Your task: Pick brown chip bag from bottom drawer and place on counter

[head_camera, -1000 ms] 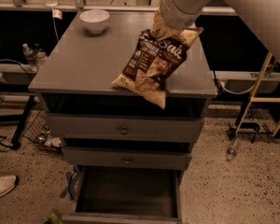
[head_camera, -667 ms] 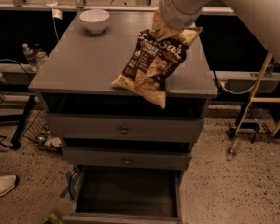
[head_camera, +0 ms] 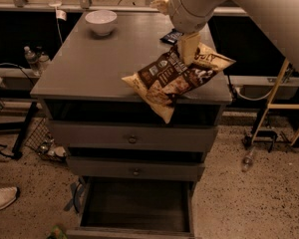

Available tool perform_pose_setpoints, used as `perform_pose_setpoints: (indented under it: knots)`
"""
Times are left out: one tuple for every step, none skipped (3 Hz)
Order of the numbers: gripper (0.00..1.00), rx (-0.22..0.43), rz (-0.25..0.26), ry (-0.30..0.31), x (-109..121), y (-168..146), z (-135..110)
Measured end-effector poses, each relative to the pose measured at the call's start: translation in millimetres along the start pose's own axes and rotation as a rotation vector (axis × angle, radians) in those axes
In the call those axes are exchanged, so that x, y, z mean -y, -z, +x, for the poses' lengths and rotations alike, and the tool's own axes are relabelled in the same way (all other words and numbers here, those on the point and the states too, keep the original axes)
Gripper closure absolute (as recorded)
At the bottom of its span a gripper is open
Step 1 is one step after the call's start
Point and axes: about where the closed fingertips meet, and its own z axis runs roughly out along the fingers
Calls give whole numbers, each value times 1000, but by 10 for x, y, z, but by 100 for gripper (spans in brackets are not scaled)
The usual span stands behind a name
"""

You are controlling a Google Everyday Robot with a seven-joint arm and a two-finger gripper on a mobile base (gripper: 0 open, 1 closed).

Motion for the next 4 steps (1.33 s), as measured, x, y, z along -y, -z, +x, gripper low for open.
perform_pose_setpoints:
  knots:
    - [0, 0, 0, 0, 0, -1, 0]
    - [21, -41, 1, 36, 45, -4, -75]
    - [43, -61, 5, 58, 125, -1, -104]
    - [67, -71, 25, 69, 284, -9, -56]
